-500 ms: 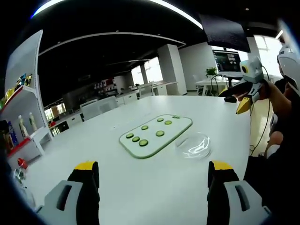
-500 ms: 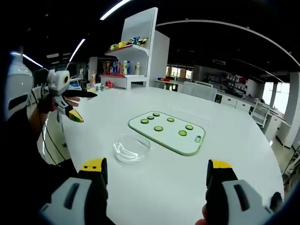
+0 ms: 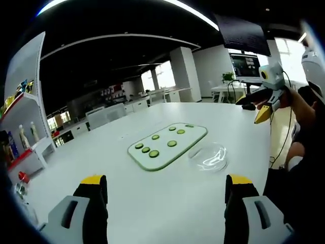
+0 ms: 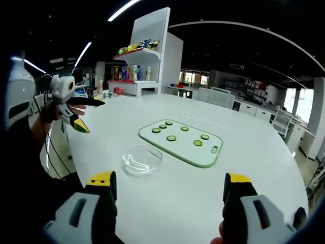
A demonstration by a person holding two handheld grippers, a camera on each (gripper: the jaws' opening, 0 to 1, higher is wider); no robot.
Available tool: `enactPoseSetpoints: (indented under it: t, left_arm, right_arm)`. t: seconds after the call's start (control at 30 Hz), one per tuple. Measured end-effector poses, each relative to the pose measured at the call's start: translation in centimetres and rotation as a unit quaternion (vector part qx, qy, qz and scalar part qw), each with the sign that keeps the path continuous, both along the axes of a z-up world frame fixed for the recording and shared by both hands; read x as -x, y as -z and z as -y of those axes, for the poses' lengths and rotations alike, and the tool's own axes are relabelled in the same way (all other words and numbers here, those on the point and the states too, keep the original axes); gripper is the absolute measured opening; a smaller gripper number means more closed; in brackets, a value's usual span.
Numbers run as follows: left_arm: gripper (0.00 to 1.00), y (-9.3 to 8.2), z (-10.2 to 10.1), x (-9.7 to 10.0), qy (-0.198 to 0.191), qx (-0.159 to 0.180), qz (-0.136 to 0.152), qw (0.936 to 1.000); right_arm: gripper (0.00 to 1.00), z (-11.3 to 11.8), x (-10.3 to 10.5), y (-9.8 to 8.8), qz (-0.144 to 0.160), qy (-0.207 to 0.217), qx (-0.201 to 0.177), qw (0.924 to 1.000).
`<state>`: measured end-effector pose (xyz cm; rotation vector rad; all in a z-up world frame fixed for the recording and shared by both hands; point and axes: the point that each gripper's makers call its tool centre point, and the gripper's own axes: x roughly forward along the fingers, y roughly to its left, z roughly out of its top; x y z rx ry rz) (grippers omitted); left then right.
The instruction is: Open the petri dish lid, add cucumber slices into the petri dish, and close the lid
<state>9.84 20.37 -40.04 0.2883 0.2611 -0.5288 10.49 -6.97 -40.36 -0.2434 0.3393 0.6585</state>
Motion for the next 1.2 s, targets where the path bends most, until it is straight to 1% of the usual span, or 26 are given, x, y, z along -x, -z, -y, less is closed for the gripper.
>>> enactPoseSetpoints:
  t: [0.67, 0.9, 1.0, 1.07, 1.2]
  left_arm:
    - [0.95, 0.2, -0.3, 0.0, -0.003, 0.000, -0.004, 1.0000]
    - [0.95, 0.7, -0.3, 0.2, -0.002, 0.000, -0.014, 0.9999]
    - [0.95, 1.3, -0.3, 0.2, 0.000, -0.004, -0.019, 0.9998]
    - [0.95, 1.7, -0.3, 0.2, 0.002, -0.010, -0.023, 0.9997]
    - [0.95, 2.1, -0.1, 0.2, 0.009, -0.010, -0.027, 0.9995]
  right_arm:
    - [0.81, -0.2, 0.0, 0.0, 0.000, -0.002, 0.002, 1.0000]
    - [0.81, -0.5, 0.0, 0.1, 0.000, -0.008, 0.004, 1.0000]
    - [0.81, -0.6, -0.1, 0.4, -0.002, -0.009, 0.006, 0.9999]
    - [0.80, -0.8, 0.1, 0.6, 0.000, -0.014, 0.016, 0.9998]
    - [0.80, -1.1, 0.3, 0.8, -0.003, -0.024, 0.016, 0.9996]
